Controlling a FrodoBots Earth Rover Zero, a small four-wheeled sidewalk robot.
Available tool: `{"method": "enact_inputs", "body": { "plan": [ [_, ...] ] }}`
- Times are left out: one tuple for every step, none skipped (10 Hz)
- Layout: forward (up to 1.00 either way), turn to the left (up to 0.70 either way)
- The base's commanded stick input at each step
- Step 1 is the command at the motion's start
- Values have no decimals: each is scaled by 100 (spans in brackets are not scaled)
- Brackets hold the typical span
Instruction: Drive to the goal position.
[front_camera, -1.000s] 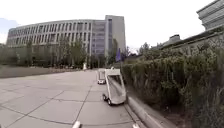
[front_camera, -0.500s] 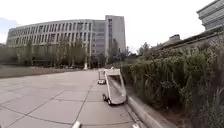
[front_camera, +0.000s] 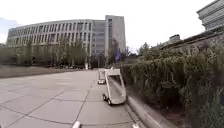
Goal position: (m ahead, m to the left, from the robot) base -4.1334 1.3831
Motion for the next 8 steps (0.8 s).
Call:
{"method": "enact_inputs", "body": {
  "plan": [
    [6,0],
    [6,0],
    [6,0],
    [6,0],
    [6,0],
    [6,0],
    [6,0],
    [6,0]
  ]
}}
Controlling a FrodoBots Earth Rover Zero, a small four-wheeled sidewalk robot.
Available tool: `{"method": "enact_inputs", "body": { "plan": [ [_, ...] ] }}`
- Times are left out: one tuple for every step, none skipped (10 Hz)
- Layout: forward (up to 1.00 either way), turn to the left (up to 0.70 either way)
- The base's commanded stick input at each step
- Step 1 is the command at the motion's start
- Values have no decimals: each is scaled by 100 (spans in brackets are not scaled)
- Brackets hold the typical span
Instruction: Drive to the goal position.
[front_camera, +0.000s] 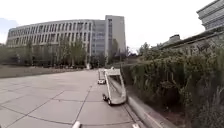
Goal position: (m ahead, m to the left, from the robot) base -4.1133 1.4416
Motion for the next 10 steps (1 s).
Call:
{"method": "enact_inputs", "body": {
  "plan": [
    [6,0],
    [6,0],
    [6,0],
    [6,0],
    [6,0],
    [6,0],
    [6,0],
    [6,0],
    [6,0],
    [6,0]
  ]
}}
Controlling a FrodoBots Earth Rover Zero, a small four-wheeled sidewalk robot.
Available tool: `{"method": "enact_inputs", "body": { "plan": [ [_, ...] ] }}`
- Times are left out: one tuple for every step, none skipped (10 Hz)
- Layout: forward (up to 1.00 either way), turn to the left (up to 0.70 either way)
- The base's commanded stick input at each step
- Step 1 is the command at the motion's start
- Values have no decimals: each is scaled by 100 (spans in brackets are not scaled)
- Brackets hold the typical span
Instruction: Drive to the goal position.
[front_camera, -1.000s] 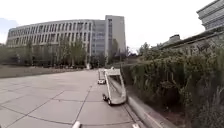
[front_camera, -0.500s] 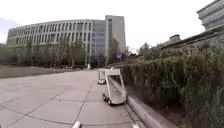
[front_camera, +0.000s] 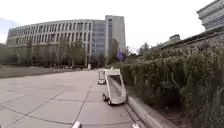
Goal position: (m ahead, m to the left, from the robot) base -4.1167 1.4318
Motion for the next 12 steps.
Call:
{"method": "enact_inputs", "body": {
  "plan": [
    [6,0],
    [6,0],
    [6,0],
    [6,0],
    [6,0],
    [6,0],
    [6,0],
    [6,0],
    [6,0],
    [6,0],
    [6,0],
    [6,0]
  ]
}}
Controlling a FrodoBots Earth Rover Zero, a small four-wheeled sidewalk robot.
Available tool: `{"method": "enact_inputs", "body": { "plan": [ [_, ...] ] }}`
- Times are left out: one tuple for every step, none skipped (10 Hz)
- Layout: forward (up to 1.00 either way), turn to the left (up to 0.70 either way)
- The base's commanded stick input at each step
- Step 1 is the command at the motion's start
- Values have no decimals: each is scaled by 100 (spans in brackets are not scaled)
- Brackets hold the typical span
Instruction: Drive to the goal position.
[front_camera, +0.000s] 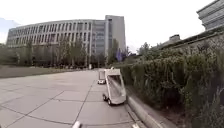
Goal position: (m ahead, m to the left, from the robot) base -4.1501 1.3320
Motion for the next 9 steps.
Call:
{"method": "enact_inputs", "body": {
  "plan": [
    [6,0],
    [6,0],
    [6,0],
    [6,0],
    [6,0],
    [6,0],
    [6,0],
    [6,0],
    [6,0]
  ]
}}
